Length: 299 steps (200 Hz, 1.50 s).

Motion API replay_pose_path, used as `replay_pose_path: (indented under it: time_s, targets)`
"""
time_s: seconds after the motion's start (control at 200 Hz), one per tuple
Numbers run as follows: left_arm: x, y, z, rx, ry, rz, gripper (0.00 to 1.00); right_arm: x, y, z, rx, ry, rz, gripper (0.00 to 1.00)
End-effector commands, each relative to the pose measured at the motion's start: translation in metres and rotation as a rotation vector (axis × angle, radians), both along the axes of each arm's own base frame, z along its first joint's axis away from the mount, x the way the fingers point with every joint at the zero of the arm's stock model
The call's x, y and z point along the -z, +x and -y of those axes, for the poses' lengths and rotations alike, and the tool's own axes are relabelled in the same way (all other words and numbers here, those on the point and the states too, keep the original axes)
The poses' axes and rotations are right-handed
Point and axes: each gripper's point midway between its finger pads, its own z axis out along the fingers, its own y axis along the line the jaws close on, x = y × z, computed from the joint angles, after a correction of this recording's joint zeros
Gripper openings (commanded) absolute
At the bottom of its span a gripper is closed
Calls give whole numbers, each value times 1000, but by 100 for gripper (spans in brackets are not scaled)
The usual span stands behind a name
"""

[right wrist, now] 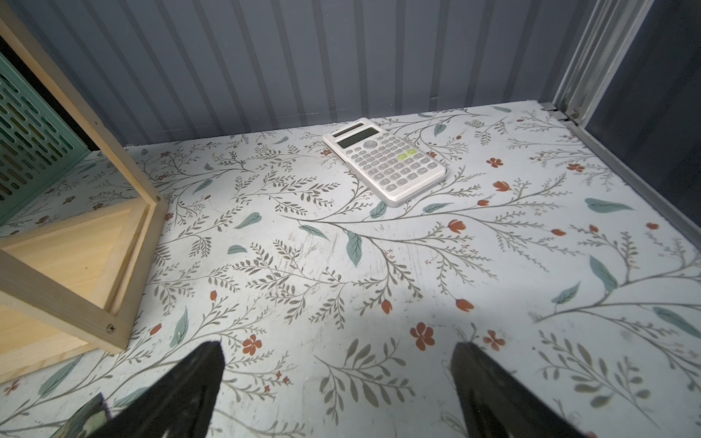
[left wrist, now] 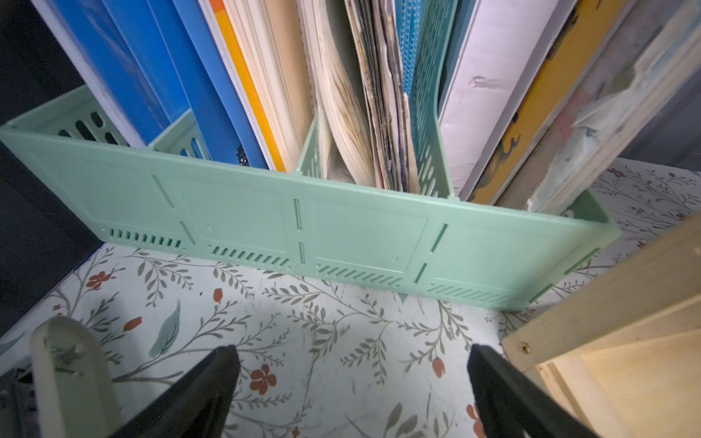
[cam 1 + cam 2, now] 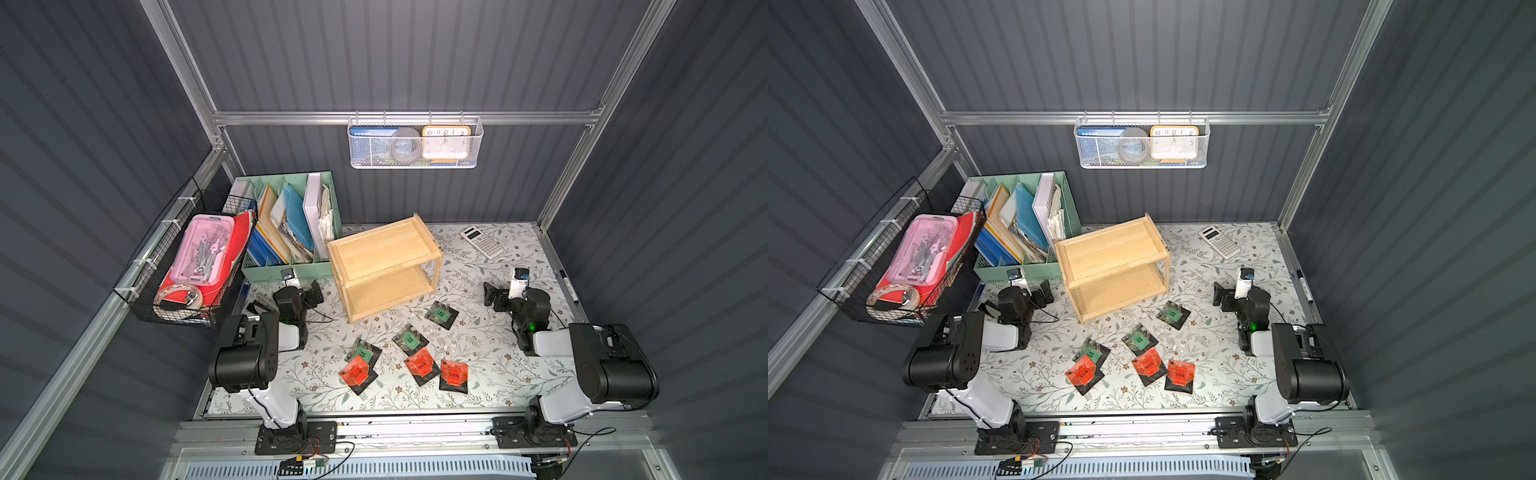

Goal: Place the tea bags on the shelf by color
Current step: Pick up the tea bag from the center of the board.

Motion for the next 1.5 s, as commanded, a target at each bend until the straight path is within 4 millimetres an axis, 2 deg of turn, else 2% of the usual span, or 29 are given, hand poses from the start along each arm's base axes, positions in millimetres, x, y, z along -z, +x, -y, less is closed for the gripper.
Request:
replay_pose_path:
  time_s: [0.0, 0.16, 0.6, 0.72, 0.815, 0.915, 0.97, 1.01, 1.03, 1.12, 1.235, 1.291, 1.396, 1.491]
  targets:
    - [-4, 2, -1, -9, -10, 13, 100, 2, -1, 0, -5, -6, 2, 99]
    - [-4, 2, 0, -6, -11, 14, 100, 4, 2, 11, 60, -3, -13, 99]
    - [-4, 2, 0, -4, -11, 14, 100, 2, 2, 11, 61, -6, -13, 99]
    - [-15, 6, -11, -72, -15, -4, 100, -10, -2, 23, 135, -1, -9, 99]
    - [-27, 9, -10, -64, -15, -36, 100, -21, -9, 26, 169, 22, -27, 99]
    - [-49, 4, -9, -78, -63, -28, 100, -25, -18, 35, 268, 133, -163, 99]
    - [-63, 0, -9, -106, -127, -13, 100, -32, -24, 20, 194, 157, -247, 99]
    - [-71, -5, -11, -140, -172, -16, 100, -29, -32, 10, 159, 193, -343, 99]
    - [-74, -7, -11, -152, -200, -19, 100, -40, -35, 7, 148, 214, -336, 99]
    - [-80, -17, -10, -211, -322, -77, 100, -46, -48, -7, 109, 296, -395, 99]
    - [-78, -33, -2, -251, -426, -190, 100, -53, -64, -13, 140, 402, -457, 99]
    - [-75, -43, 2, -263, -464, -239, 100, -47, -75, -14, 179, 441, -543, 99]
    - [-73, -65, 8, -313, -560, -291, 100, -42, -97, -46, 54, 481, -707, 99]
    - [-74, -84, 16, -319, -627, -318, 100, -39, -110, -68, -3, 474, -761, 99]
